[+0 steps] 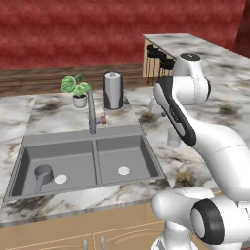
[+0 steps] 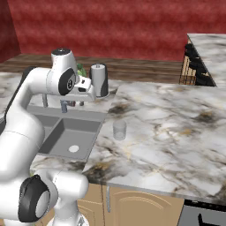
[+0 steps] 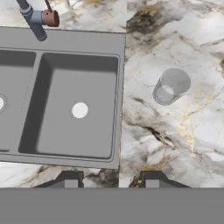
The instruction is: Move any existing items from the left basin to the right basin for drying. Then move the glass cup from the counter to the left basin of the sink for washing.
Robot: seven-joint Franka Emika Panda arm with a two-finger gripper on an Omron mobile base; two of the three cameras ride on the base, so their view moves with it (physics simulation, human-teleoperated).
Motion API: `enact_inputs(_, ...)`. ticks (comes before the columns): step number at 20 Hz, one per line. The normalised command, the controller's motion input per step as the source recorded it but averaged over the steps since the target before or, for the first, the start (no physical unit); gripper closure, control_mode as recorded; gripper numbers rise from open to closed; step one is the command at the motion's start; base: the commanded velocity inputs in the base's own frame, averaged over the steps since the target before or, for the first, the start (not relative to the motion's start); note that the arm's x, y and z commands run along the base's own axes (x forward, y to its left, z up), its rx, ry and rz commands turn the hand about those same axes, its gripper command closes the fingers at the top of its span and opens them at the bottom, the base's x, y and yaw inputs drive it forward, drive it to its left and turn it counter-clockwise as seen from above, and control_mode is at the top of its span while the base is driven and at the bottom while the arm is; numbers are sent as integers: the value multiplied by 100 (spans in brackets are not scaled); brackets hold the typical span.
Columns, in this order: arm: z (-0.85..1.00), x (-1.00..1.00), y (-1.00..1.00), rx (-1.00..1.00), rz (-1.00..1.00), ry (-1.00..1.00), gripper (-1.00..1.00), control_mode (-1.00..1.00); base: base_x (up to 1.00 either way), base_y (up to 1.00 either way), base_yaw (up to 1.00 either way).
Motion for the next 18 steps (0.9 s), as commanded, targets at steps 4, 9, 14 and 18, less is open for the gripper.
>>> enact_inputs(4,0,-7,4,0,0,0,-100,-100,0,0,0)
enact_inputs(9,-1,-10,31,0,0,0,-100,-100,0,0,0)
enact_inputs(14,0,-13,58,0,0,1,-100,-100,0,0,0)
enact_inputs(18,0,-15,66,0,0,5,-100,-100,0,0,0)
